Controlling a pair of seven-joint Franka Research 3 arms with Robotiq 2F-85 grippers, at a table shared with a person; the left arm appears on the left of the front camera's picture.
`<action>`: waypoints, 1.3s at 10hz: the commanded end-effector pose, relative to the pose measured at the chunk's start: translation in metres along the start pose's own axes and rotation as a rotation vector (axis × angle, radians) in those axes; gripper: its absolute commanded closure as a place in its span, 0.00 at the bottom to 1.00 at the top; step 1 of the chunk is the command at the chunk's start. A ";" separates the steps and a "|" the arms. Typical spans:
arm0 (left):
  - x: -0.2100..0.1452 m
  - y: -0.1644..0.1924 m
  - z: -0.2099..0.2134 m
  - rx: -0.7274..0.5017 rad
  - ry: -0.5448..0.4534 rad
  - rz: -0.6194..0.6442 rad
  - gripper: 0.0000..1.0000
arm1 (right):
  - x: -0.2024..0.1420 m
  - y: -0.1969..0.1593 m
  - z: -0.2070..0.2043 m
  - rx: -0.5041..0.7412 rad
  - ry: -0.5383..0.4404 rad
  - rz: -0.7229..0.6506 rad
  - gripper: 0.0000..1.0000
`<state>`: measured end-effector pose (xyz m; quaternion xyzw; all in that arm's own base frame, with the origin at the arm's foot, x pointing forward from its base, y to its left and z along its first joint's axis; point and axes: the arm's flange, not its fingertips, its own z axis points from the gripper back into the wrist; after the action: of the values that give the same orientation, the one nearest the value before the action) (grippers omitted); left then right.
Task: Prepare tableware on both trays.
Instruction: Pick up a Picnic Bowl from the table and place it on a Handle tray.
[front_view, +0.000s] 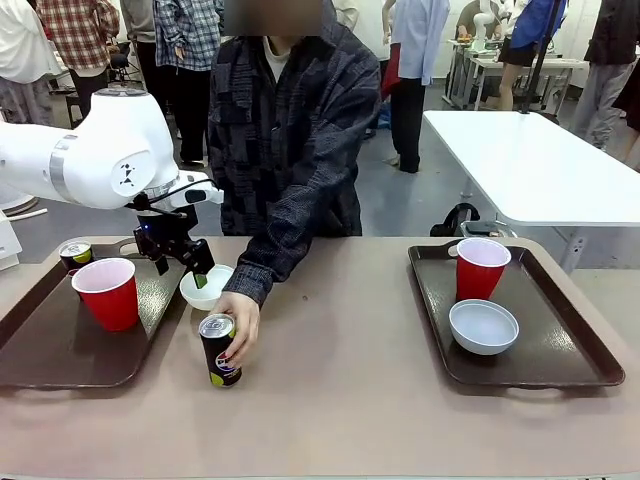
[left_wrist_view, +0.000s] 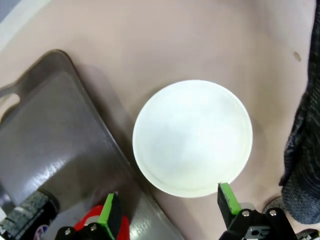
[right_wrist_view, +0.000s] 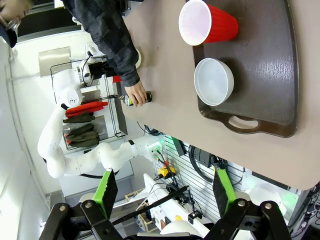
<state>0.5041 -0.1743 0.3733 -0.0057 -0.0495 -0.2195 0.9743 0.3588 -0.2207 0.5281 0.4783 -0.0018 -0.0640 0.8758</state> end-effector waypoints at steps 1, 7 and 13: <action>0.007 0.003 -0.006 0.022 -0.029 0.043 0.00 | 0.001 0.000 0.000 0.007 0.001 0.002 0.00; 0.008 0.006 -0.028 0.074 -0.025 0.081 0.18 | 0.001 0.000 0.000 0.007 0.001 0.002 0.00; 0.008 0.007 -0.028 0.062 -0.012 0.088 0.73 | 0.001 0.000 0.000 0.007 0.001 0.002 0.00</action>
<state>0.5155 -0.1705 0.3476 0.0085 -0.0591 -0.1918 0.9796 0.3586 -0.2209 0.5281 0.4783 -0.0019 -0.0643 0.8758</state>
